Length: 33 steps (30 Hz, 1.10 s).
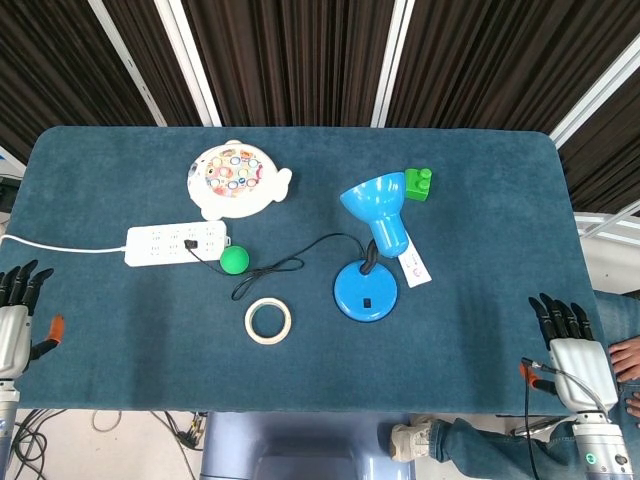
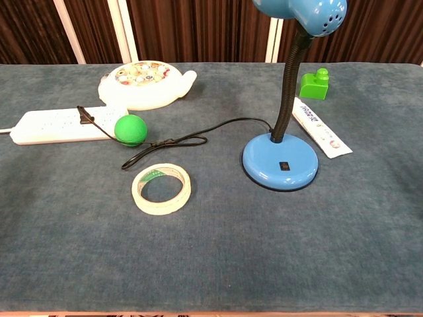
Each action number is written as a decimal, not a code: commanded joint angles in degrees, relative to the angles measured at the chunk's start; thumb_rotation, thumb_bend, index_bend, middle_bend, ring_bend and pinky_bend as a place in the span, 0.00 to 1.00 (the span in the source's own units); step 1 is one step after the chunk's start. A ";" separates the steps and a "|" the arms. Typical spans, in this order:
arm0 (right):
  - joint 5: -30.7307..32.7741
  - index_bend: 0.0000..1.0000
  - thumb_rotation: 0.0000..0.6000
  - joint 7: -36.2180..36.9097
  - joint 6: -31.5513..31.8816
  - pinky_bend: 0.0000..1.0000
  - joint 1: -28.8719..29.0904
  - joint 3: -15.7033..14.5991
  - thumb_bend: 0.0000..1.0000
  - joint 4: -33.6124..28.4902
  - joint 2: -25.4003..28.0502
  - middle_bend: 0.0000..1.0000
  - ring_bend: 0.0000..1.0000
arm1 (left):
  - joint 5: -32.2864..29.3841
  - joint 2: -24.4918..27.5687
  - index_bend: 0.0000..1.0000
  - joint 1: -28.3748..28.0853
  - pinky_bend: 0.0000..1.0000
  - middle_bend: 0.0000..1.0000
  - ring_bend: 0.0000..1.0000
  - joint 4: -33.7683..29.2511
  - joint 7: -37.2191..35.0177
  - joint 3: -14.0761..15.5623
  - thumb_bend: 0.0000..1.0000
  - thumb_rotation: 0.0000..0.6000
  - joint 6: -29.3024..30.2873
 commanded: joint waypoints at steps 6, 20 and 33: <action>-0.58 0.02 1.00 0.20 -0.11 0.02 -0.18 0.24 0.24 -0.06 -0.15 0.06 0.07 | -0.11 0.02 0.15 0.00 0.00 0.03 0.00 0.00 -0.12 -0.04 0.45 1.00 -0.10; 7.46 0.00 1.00 -9.01 -17.21 0.40 10.17 3.70 0.28 -8.88 -2.08 0.44 0.51 | -0.64 -0.25 0.15 -0.33 0.00 0.03 0.00 -0.42 -0.03 -0.27 0.45 1.00 -0.64; 26.92 0.00 1.00 -22.84 -27.15 0.60 23.12 9.38 0.40 -6.55 -14.25 0.58 0.62 | -1.92 0.33 0.15 -0.47 0.00 0.03 0.00 -0.74 -1.38 -0.59 0.45 1.00 -1.67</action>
